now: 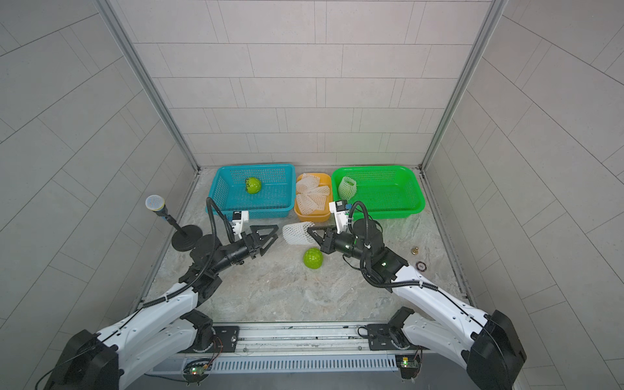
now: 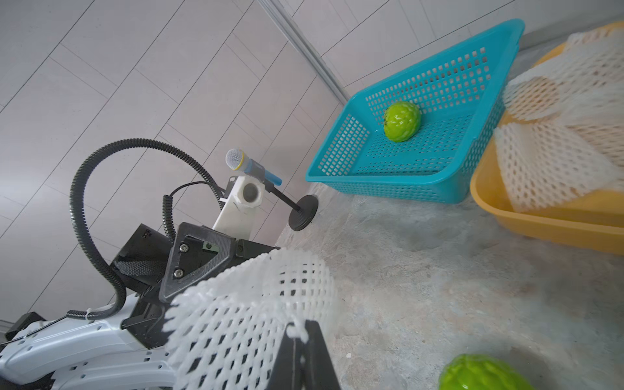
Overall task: Sleeve custard apples in foam nets
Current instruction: Open the foam net.
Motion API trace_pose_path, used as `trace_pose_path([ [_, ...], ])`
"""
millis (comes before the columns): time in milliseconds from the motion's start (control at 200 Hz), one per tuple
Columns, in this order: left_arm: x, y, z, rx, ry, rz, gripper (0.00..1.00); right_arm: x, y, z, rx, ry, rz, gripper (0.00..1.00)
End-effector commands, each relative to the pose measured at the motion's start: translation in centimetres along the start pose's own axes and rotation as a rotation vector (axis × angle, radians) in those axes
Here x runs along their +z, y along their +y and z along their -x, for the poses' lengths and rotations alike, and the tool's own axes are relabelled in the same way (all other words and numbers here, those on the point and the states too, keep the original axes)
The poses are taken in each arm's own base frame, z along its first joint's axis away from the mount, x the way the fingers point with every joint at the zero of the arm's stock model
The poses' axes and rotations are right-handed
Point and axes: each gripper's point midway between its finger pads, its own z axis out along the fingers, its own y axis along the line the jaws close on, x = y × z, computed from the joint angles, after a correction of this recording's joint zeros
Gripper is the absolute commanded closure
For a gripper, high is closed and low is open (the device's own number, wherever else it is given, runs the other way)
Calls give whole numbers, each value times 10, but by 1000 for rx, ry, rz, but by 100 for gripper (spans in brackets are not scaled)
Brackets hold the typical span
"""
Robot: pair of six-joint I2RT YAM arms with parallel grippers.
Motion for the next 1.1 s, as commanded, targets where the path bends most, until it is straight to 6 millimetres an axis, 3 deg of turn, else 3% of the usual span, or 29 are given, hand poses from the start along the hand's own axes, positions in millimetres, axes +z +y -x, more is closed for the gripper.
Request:
trace_pose_path([
  [0, 3, -24, 2, 49, -4, -73, 5, 2, 15, 5, 19, -10, 70, 95],
  [145, 6, -31, -2, 55, 11, -90, 5, 5, 9, 2, 20, -4, 45, 95],
  [295, 9, -39, -7, 62, 40, -114, 13, 7, 5, 2, 21, -3, 28, 95],
  [570, 9, -49, -12, 62, 63, -159, 34, 8, -3, 3, 24, -7, -10, 96],
  [751, 8, -49, -13, 64, 65, -162, 58, 6, -10, 6, 33, -27, -40, 96],
  [991, 7, -47, -18, 58, 83, -168, 60, 0, -12, 14, 41, -60, -56, 96],
  [1096, 6, -54, -22, 70, 106, -198, 54, 0, -18, 13, 49, -59, -76, 97],
])
